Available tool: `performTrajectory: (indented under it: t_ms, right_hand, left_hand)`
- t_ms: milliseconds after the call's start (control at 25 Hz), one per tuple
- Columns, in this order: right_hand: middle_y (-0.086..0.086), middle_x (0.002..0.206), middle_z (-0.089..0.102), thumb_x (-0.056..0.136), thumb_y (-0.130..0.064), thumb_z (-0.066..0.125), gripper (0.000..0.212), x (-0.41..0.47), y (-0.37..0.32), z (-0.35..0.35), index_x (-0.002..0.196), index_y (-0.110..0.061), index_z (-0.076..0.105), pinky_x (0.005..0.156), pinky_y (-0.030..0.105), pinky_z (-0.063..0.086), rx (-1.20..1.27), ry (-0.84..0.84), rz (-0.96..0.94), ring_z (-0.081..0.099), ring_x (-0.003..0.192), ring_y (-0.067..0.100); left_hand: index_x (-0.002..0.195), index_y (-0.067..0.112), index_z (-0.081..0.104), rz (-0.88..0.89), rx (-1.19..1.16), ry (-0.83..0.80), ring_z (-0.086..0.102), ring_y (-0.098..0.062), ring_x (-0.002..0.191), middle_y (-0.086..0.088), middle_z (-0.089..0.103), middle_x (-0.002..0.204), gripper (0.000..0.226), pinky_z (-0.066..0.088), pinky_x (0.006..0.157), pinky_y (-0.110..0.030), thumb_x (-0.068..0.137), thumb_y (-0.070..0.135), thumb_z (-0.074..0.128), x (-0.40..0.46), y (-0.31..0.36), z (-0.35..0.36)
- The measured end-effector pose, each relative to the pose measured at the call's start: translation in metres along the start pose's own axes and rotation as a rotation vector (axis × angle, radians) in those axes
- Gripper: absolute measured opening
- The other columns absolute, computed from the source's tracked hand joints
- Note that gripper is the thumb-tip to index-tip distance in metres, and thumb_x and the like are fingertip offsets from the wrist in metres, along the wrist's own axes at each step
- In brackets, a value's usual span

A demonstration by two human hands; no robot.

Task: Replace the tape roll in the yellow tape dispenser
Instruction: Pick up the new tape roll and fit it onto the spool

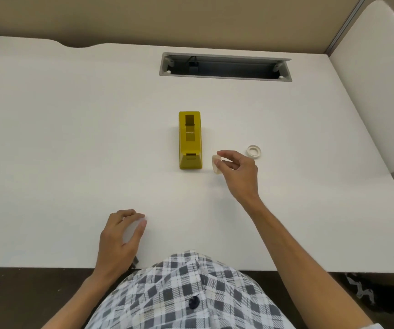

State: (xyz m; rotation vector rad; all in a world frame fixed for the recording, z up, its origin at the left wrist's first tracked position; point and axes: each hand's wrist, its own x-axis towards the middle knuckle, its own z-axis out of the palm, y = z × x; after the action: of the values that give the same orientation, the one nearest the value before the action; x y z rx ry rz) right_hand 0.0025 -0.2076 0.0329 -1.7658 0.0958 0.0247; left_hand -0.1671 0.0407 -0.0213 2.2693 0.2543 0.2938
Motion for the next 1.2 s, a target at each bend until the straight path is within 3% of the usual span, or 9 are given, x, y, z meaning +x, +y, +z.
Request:
performTrajectory:
  t_ms: [120, 400, 680, 800, 880, 920, 960, 1080, 1200]
  right_hand:
    - [-0.017, 0.095, 0.072, 0.086, -0.024, 0.074, 0.010, -0.003, 0.002, 0.007, 0.094, -0.028, 0.071, 0.067, 0.005, 0.049, -0.005, -0.007, 0.000, 0.070, 0.082, -0.003]
    - [-0.011, 0.100, 0.073, 0.085, -0.021, 0.074, 0.015, -0.007, 0.005, 0.018, 0.101, -0.021, 0.073, 0.071, 0.011, 0.052, -0.005, 0.013, 0.026, 0.071, 0.084, 0.002]
    - [-0.010, 0.104, 0.072, 0.083, -0.010, 0.071, 0.024, -0.007, 0.002, 0.015, 0.105, -0.019, 0.072, 0.074, 0.014, 0.055, 0.006, 0.024, 0.042, 0.070, 0.086, 0.001]
    - [-0.009, 0.106, 0.072, 0.083, -0.010, 0.071, 0.024, -0.006, 0.001, 0.011, 0.104, -0.022, 0.071, 0.078, 0.016, 0.055, 0.013, 0.029, 0.045, 0.070, 0.089, 0.003]
    - [-0.008, 0.106, 0.072, 0.083, -0.010, 0.071, 0.024, -0.004, 0.001, 0.009, 0.104, -0.023, 0.070, 0.081, 0.020, 0.055, 0.017, 0.028, 0.047, 0.071, 0.091, 0.005]
    - [-0.008, 0.106, 0.072, 0.083, -0.010, 0.071, 0.024, -0.004, 0.001, 0.008, 0.103, -0.023, 0.070, 0.082, 0.022, 0.056, 0.019, 0.027, 0.048, 0.071, 0.091, 0.006]
    - [-0.007, 0.106, 0.072, 0.083, -0.010, 0.071, 0.024, -0.003, 0.000, 0.007, 0.103, -0.023, 0.070, 0.083, 0.024, 0.057, 0.022, 0.027, 0.047, 0.071, 0.091, 0.006]
    - [-0.008, 0.106, 0.072, 0.083, -0.010, 0.071, 0.024, -0.001, -0.002, 0.006, 0.103, -0.023, 0.070, 0.083, 0.026, 0.057, 0.031, 0.033, 0.039, 0.071, 0.090, 0.007]
    - [-0.012, 0.106, 0.071, 0.082, -0.011, 0.071, 0.024, -0.002, -0.005, 0.004, 0.102, -0.025, 0.070, 0.081, 0.024, 0.057, 0.038, 0.028, 0.031, 0.071, 0.090, 0.005]
  left_hand:
    - [0.092, 0.013, 0.072, 0.099, 0.052, -0.003, 0.055, -0.006, 0.097, 0.004, 0.061, 0.101, 0.040, 0.045, 0.082, -0.017, 0.094, 0.044, 0.047, -0.004, -0.002, 0.004]
    - [0.073, 0.011, 0.067, 0.667, 0.339, -0.144, 0.056, -0.012, 0.058, 0.003, 0.060, 0.068, 0.048, 0.042, 0.046, -0.021, 0.092, 0.052, 0.050, 0.011, -0.001, 0.009]
    - [0.069, 0.014, 0.067, 0.844, 0.325, -0.205, 0.051, -0.010, 0.043, 0.005, 0.056, 0.055, 0.050, 0.036, 0.036, -0.020, 0.098, 0.046, 0.042, 0.017, 0.012, 0.011]
    - [0.085, 0.021, 0.059, 0.916, 0.308, -0.307, 0.048, -0.004, 0.037, 0.011, 0.057, 0.050, 0.038, 0.034, 0.034, -0.017, 0.104, 0.037, 0.030, 0.013, 0.007, 0.014]
    - [0.084, 0.028, 0.059, 0.935, 0.359, -0.463, 0.043, -0.002, 0.032, 0.014, 0.056, 0.045, 0.014, 0.029, 0.034, -0.012, 0.095, 0.029, 0.050, 0.015, 0.005, 0.014]
    - [0.080, 0.030, 0.065, 0.894, 0.375, -0.552, 0.045, -0.001, 0.032, 0.016, 0.057, 0.044, 0.006, 0.029, 0.036, -0.010, 0.078, 0.025, 0.069, 0.018, 0.007, 0.015]
    - [0.077, 0.030, 0.071, 0.811, 0.381, -0.623, 0.049, 0.001, 0.036, 0.016, 0.061, 0.047, 0.018, 0.033, 0.041, -0.009, 0.063, 0.023, 0.080, 0.020, 0.007, 0.016]
    - [0.088, 0.026, 0.074, 0.353, 0.155, -0.816, 0.063, 0.003, 0.059, 0.008, 0.073, 0.070, 0.015, 0.049, 0.064, -0.017, 0.074, 0.029, 0.076, 0.026, 0.013, 0.012]
    - [0.082, 0.026, 0.072, 0.057, -0.251, -0.681, 0.071, -0.006, 0.067, 0.008, 0.074, 0.074, 0.016, 0.056, 0.068, -0.021, 0.074, 0.038, 0.079, 0.034, 0.031, 0.011]
